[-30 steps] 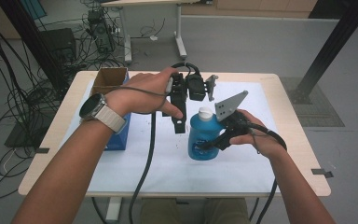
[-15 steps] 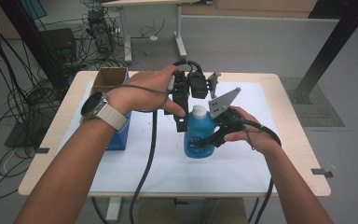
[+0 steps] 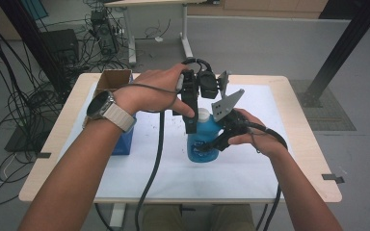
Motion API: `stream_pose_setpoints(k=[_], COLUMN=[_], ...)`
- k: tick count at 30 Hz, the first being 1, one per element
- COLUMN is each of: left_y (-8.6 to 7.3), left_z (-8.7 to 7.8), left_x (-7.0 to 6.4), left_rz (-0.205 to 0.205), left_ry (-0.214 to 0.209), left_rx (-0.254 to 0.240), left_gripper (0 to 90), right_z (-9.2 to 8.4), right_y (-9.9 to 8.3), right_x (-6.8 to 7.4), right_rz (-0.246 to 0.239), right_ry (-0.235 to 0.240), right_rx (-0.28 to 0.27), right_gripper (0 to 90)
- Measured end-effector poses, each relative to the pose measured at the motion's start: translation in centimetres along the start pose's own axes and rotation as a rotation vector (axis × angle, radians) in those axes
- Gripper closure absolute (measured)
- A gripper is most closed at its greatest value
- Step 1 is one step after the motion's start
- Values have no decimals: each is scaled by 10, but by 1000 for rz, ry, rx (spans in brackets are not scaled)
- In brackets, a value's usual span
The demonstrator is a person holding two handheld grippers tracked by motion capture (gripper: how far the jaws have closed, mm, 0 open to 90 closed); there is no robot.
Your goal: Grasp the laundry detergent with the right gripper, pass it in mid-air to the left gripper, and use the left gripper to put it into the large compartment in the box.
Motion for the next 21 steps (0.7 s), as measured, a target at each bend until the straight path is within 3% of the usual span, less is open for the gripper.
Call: stream_pose_setpoints(k=[21], left_y=[2], left_z=[4], left_x=[5], left_rz=[-1], left_ry=[7], left_rx=[8], left_gripper=[75], right_z=[6], right_y=[9], right_x=[-7], right_rz=[9], right_ry=[-5], right_rx=[-10], right_gripper=[436])
Point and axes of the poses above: each handheld gripper's, and its own axes: z roughly forward along the jaws, y roughly out of its top, x roughly to its left, the point moved 9 cm from there along z, roughly forward along the jaws, and after that the axes turned 14 degrees about y, right-handed, at the moved point
